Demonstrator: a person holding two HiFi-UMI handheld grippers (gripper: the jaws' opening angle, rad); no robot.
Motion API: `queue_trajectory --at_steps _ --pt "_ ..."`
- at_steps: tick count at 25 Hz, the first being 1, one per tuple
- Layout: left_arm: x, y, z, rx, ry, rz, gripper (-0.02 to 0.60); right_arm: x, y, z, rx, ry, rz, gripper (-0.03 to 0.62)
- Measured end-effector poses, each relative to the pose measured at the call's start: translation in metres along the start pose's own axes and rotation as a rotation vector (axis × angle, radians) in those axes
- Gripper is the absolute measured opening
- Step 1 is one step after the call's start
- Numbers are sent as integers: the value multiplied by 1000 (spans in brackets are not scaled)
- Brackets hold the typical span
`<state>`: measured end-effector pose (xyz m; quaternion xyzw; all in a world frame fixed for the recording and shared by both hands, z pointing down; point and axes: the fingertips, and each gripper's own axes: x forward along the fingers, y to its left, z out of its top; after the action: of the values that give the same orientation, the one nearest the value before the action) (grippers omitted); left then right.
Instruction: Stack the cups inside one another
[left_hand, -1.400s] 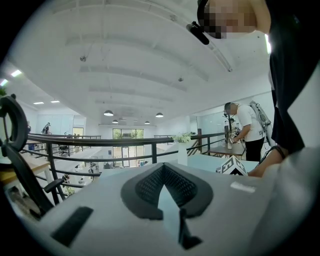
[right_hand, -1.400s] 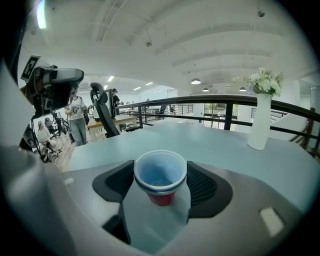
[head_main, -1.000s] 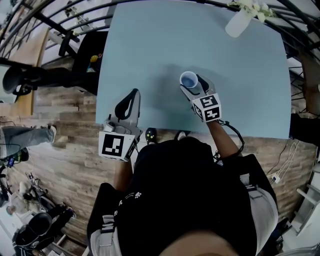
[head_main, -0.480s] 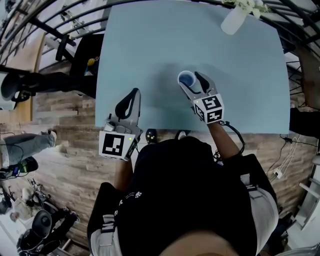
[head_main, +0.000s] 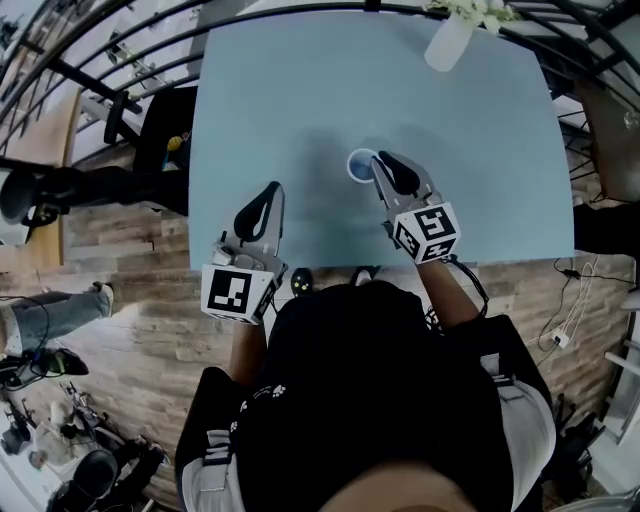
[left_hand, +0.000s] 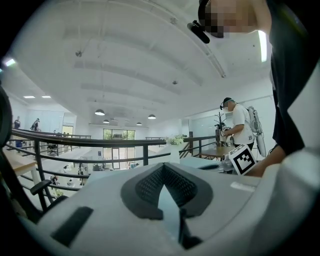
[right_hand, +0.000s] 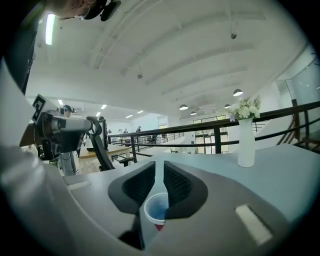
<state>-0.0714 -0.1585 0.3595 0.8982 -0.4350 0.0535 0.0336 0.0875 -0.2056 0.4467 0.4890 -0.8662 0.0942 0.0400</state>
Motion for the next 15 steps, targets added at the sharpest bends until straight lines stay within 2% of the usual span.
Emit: queue_trajectory --at_steps 4,15 --pt "4 0 -1 -3 -1 -21 -12 -9 -3 7 18 -23 -36 6" --pt "16 -8 -2 11 -2 -79 -12 -28 -7 13 2 -15 -84 5"
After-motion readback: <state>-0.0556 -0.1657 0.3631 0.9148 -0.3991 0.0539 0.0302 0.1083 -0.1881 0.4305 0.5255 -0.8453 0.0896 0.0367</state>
